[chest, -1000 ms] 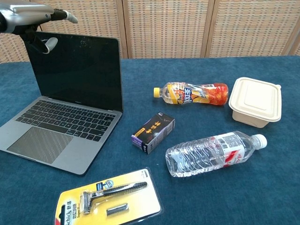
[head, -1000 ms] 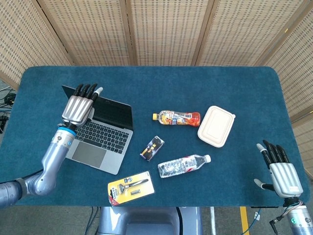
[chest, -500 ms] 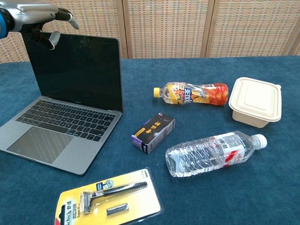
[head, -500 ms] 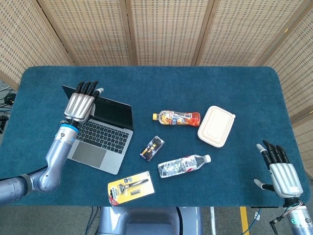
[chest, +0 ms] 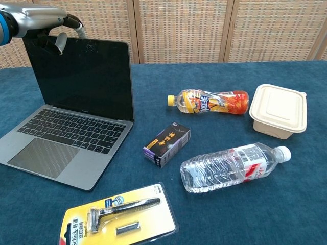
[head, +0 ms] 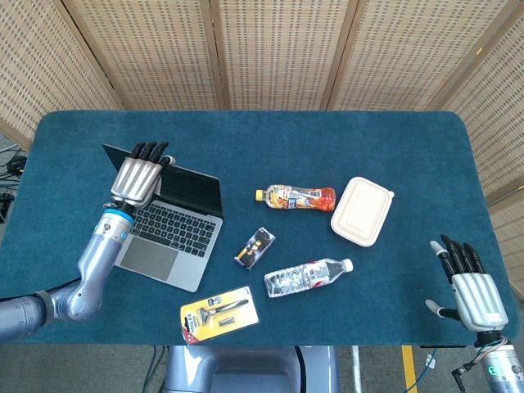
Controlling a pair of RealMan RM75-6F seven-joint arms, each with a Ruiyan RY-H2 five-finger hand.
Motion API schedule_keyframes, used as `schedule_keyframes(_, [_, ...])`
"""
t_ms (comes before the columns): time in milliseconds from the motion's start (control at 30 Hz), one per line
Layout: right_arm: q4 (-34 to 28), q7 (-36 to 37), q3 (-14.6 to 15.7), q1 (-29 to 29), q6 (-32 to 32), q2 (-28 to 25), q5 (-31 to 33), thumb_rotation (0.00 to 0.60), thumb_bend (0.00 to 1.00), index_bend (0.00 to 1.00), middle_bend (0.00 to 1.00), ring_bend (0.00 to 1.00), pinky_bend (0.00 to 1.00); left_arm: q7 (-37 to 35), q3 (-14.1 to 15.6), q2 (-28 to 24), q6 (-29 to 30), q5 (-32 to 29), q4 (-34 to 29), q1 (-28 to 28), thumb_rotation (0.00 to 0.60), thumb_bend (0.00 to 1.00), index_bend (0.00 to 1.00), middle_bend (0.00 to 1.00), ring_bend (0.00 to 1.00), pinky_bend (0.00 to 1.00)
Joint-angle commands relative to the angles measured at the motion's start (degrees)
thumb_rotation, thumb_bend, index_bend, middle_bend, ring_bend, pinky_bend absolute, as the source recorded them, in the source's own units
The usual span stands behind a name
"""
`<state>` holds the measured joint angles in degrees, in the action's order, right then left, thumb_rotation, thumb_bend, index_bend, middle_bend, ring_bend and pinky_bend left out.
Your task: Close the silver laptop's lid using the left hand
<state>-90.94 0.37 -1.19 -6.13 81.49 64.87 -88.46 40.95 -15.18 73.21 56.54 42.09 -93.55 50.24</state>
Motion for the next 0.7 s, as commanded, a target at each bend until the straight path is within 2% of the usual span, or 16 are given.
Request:
schedule_keyframes(33, [0.0, 0.0, 0.0, 0.1, 0.1, 0.0, 0.0, 0.600, 0.00, 0.00, 0.00, 0.00, 0.00, -0.3, 0.2, -0.1, -0.1, -0.4, 0.0, 0.2, 0.600, 0.87, 0.29, 0.13, 0.10, 0.08])
schedule_keyframes(367, [-0.1, -0.1, 0.0, 0.0, -0.1, -0.1, 0.1, 0.600, 0.00, 0.00, 0.00, 0.00, 0.00, -1.2, 1.4, -0.8, 0.1, -0.2, -0.8, 0.4, 0.600, 0.89, 0.36, 0.20, 0.15, 0.12])
schedule_keyframes(700, [-0.3, -0.5, 0.1, -0.1, -0.2, 0.0, 0.0, 0.600, 0.00, 0.00, 0.00, 0.00, 0.00, -2.4, 2.3, -4.3, 0.1, 0.0, -5.2, -0.2, 0.600, 0.92, 0.38, 0.22, 0.18, 0.15])
